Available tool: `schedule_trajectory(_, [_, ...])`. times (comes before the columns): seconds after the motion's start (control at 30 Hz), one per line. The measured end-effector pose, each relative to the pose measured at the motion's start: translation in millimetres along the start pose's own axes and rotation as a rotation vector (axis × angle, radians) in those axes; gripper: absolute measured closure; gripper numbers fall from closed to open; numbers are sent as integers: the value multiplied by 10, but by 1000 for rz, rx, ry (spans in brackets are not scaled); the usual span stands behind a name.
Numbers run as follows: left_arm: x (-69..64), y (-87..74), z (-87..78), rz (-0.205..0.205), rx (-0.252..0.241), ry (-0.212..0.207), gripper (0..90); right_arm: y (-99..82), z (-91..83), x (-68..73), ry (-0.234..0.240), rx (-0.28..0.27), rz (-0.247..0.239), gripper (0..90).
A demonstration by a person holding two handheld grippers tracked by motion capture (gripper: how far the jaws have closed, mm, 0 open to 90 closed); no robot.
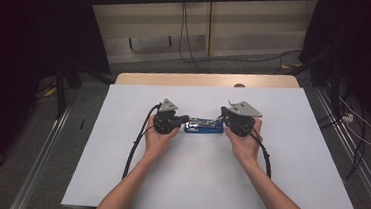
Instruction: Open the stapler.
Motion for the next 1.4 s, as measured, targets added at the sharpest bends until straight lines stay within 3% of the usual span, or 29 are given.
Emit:
schedule_trajectory(0.63, [7,-1,1,3,-3,-4,900,15,-96,-166,-33,-1,-5,900])
schedule_trajectory(1.4, [5,-4,1,6,-5,-3,900,-143,-176,-333,-52,24,-2,900])
Point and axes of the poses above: each handheld gripper's, and its own axes: z roughly forward along the jaws, y roughly out of its top, x roughly to its left, the point moved 2 cm from there along z, roughly forward along the jaws, and after that the axes turned 4 degrees about -y, right-handed, at the moved point
